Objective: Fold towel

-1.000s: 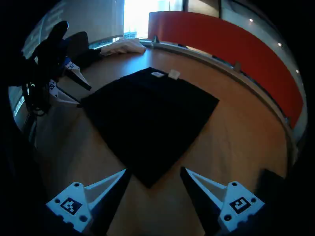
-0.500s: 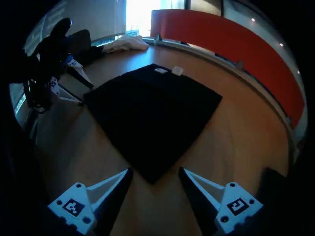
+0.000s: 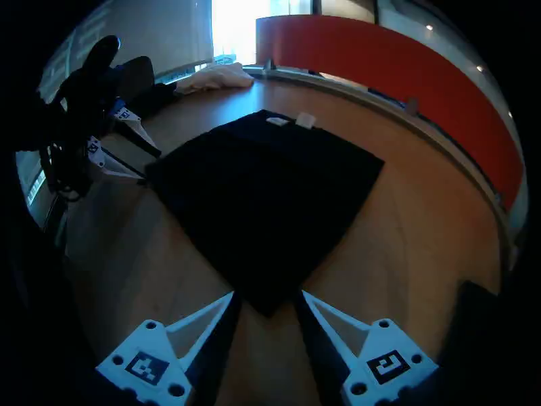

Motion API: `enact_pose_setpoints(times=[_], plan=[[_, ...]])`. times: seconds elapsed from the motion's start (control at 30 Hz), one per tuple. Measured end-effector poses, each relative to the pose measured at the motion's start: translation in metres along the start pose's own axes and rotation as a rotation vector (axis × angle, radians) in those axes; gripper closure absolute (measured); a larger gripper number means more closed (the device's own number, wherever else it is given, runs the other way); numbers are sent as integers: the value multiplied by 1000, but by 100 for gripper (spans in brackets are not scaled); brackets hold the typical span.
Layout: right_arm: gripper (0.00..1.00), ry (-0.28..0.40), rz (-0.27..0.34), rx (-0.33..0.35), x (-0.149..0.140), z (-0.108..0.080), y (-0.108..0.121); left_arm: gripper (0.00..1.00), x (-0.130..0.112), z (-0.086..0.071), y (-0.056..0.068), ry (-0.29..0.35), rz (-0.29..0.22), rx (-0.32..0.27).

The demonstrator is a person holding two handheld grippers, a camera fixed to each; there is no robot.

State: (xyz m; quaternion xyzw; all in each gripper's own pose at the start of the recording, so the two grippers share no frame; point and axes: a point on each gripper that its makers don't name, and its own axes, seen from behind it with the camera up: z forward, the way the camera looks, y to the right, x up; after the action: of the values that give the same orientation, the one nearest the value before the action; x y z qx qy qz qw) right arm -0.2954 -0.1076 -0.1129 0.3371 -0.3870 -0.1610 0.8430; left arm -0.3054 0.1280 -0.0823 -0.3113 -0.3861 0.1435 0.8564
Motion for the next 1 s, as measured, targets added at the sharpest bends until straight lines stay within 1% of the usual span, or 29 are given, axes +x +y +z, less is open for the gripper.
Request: enact_pose_setpoints(times=[0.1, 0.17, 0.23, 0.37, 0.43, 0.5, 0.57, 0.77, 0.87, 1.0], plan=[[53, 0, 2, 0, 0, 0, 0, 27, 0, 0, 1, -2, -4, 3], [58, -1, 3, 1, 1, 0, 0, 34, 1, 0, 1, -2, -6, 5], [64, -2, 4, 1, 1, 0, 0, 43, 1, 0, 1, -3, -11, 10], [75, -6, 6, 2, 1, 0, -1, 55, 1, 1, 1, -4, -22, 19], [82, -8, 9, 2, 2, 0, -1, 76, 2, 1, -1, -4, -29, 31], [84, -9, 11, 2, 2, 0, -2, 80, 2, 1, -2, -5, -36, 39], [84, -10, 13, 2, 3, 0, -2, 81, 3, 1, -2, -5, -43, 42], [85, 1, 11, -3, 7, -2, -1, 83, 4, -1, -1, -7, -71, 37], [85, 8, 14, -7, 11, -4, 1, 84, 5, -2, 1, -10, -83, 28], [85, 17, 18, -9, 17, -11, 4, 84, 10, -7, 3, -5, -91, 31]])
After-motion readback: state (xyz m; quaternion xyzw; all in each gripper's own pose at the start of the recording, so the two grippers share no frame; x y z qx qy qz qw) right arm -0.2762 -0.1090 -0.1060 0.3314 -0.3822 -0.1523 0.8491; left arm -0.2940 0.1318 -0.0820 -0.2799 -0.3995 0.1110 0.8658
